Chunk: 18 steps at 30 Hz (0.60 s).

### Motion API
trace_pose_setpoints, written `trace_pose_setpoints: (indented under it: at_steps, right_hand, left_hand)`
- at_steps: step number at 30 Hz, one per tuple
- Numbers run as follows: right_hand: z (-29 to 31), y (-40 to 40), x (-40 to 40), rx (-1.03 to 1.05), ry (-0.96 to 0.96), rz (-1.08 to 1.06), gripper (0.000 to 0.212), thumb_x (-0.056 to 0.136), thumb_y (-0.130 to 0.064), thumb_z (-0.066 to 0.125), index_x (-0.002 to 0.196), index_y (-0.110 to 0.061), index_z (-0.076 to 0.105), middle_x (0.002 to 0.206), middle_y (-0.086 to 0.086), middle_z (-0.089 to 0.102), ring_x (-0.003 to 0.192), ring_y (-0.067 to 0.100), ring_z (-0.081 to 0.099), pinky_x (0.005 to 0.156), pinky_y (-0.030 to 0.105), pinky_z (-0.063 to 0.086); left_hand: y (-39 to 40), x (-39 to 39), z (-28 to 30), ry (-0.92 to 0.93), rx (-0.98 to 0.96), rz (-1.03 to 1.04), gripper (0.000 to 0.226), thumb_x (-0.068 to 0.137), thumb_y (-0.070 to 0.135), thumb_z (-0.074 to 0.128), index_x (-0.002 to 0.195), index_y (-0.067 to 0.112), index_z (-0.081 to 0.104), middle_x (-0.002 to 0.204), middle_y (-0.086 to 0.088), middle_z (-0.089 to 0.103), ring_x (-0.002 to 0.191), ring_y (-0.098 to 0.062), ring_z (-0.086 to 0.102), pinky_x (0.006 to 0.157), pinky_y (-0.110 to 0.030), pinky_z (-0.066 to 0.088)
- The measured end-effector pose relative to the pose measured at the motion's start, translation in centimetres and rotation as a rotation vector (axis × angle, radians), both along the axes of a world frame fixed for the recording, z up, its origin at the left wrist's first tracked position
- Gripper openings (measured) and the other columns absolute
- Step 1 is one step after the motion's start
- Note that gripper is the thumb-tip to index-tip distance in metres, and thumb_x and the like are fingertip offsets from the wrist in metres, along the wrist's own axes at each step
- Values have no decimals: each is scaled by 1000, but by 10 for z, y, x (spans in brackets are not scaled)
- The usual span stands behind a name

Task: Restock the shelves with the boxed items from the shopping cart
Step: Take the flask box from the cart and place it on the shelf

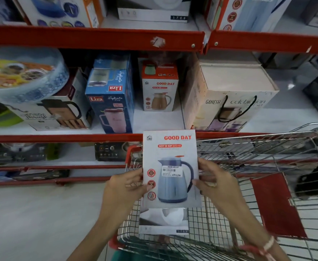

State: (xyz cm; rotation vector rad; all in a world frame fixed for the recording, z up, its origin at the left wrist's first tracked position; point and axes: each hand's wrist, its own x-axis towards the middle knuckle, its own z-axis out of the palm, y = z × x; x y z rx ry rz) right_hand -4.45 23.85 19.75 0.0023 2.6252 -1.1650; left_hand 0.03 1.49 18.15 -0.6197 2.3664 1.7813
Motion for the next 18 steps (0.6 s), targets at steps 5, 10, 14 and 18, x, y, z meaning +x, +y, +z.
trace_pose_setpoints:
  at_steps: [5,10,14,18]
  right_hand:
    - [16,-1,3,-61,48,-26,61,81,-11,74,131,-36,52,94,-39,56,91,-6,64,78,23,56]
    - [16,-13,-1,-28,104,-77,60,78,-9,77,130,-30,55,94,-27,61,81,-14,58,77,17,52]
    - [10,-30,-13,31,211,-148,66,74,-21,81,132,-24,50,115,-10,68,99,10,66,87,37,58]
    - [-2,-49,-43,12,371,-187,61,74,-23,80,125,-20,46,121,1,64,105,17,64,86,40,59]
  left_hand:
    - [0,1,19,35,27,48,49,65,4,81,103,30,66,104,5,71,92,-10,70,81,-41,60]
    - [-2,-5,18,98,0,51,47,65,-1,80,92,35,67,75,33,66,70,16,65,66,-11,57]
    - [1,-26,15,147,-75,58,43,67,-1,78,85,35,66,70,33,65,67,8,66,66,-8,56]
    - [4,-65,4,226,-159,117,33,72,3,76,98,16,62,95,9,70,85,-9,70,75,-26,60]
